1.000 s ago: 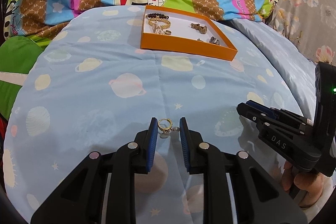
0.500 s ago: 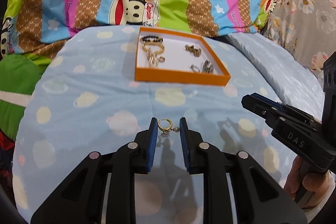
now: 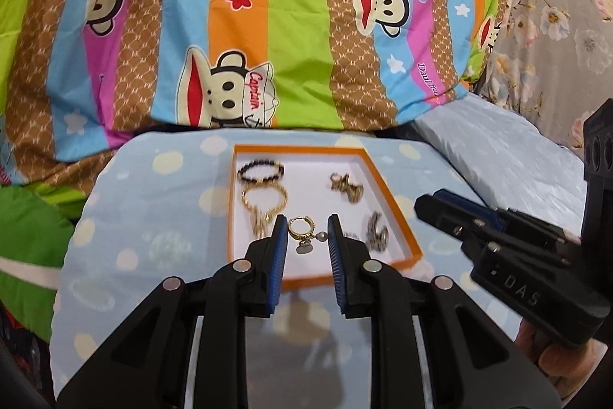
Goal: Organize jewelry
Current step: 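Carry pearl earring and heart earring into the orange box and open both tools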
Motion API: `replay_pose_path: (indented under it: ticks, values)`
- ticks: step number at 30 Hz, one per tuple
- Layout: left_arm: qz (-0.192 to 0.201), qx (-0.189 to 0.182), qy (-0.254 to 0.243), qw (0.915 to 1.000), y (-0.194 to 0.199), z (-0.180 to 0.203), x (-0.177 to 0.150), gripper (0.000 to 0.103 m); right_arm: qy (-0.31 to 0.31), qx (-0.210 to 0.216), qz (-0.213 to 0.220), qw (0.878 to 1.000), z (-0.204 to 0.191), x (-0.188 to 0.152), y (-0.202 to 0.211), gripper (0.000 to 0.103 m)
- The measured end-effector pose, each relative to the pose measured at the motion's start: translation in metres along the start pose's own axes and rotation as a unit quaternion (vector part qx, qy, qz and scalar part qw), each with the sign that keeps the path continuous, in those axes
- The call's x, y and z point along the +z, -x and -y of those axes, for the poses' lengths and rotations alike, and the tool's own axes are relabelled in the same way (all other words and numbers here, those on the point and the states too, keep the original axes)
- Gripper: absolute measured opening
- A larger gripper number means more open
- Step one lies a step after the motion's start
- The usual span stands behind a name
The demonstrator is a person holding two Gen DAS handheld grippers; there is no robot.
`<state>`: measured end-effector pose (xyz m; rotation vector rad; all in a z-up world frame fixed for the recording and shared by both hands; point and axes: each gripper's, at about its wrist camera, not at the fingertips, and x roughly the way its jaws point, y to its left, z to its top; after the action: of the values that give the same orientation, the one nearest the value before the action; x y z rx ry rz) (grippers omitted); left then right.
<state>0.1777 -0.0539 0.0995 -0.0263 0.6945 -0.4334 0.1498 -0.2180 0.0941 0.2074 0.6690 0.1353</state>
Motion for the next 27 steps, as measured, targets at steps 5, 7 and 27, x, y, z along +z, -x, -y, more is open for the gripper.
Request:
replay_pose_path:
  ticks: [5, 7, 27]
  values:
    - [0.000, -0.004, -0.005, 1.0000, -0.034, -0.001, 0.022, 0.021, -0.010, 0.001, -0.007, 1.000, 0.007, 0.014, -0.029, 0.020]
    - [-0.003, -0.003, -0.005, 1.0000, -0.047, -0.001, 0.026, 0.021, -0.015, -0.001, -0.010, 1.000, 0.011, 0.019, -0.041, 0.020]
    - [-0.033, 0.005, -0.001, 0.9995, -0.136, -0.015, 0.035, 0.021, -0.035, -0.021, -0.038, 0.998, 0.038, 0.023, -0.115, 0.020]
